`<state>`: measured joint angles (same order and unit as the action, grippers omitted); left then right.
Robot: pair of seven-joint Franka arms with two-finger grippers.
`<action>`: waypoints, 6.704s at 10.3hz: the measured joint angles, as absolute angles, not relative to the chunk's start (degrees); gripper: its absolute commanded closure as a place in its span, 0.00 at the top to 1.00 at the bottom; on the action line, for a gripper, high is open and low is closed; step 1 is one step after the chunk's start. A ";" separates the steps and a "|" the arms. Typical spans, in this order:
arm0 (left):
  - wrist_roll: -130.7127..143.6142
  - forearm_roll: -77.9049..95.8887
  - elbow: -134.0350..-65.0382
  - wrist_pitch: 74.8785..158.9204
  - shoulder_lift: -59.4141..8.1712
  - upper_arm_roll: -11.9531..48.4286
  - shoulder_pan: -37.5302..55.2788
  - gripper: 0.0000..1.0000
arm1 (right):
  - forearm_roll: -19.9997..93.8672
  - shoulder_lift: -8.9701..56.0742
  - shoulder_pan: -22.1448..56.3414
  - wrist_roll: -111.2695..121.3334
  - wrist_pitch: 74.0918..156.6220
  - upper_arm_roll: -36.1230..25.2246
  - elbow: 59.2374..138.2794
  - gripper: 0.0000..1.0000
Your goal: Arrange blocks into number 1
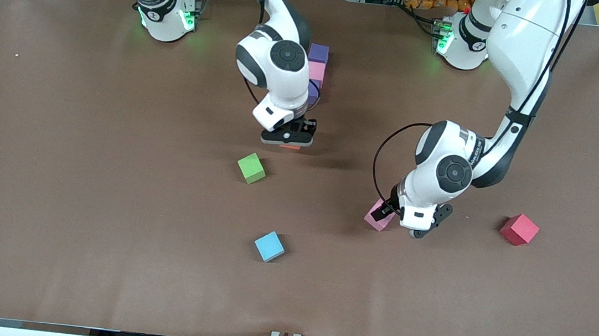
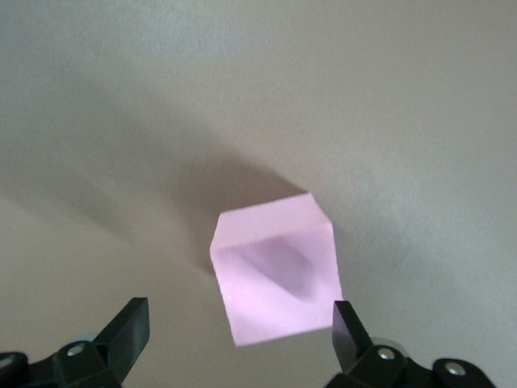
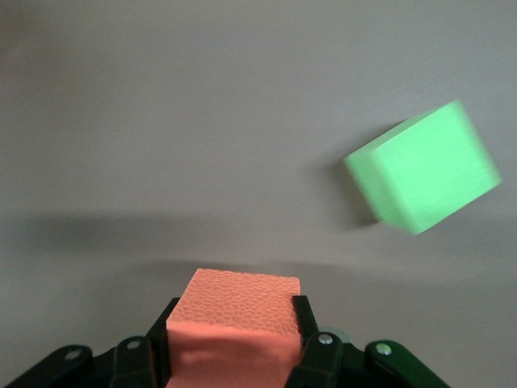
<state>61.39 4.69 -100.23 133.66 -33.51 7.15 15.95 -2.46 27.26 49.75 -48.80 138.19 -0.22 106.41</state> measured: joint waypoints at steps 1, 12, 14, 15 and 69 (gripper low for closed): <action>61.39 4.69 -99.41 133.80 -34.41 6.80 15.95 1.00 | -2.46 27.27 49.83 -49.16 141.46 0.77 109.00 0.48; 61.41 4.69 -97.00 136.40 -38.63 6.28 16.81 1.00 | -2.44 27.21 52.57 -55.65 144.87 4.87 114.95 1.00; 61.41 4.69 -96.45 136.46 -39.21 6.23 16.85 1.00 | -2.44 27.21 52.58 -55.67 144.86 4.85 115.01 1.00; 61.41 4.69 -96.16 136.48 -39.37 6.22 16.85 1.00 | -2.44 27.19 52.56 -55.70 144.87 4.79 115.01 1.00; 58.94 -13.60 -98.02 125.20 -25.59 28.70 20.94 1.00 | -2.69 5.11 1.29 -14.90 92.71 0.69 83.51 1.00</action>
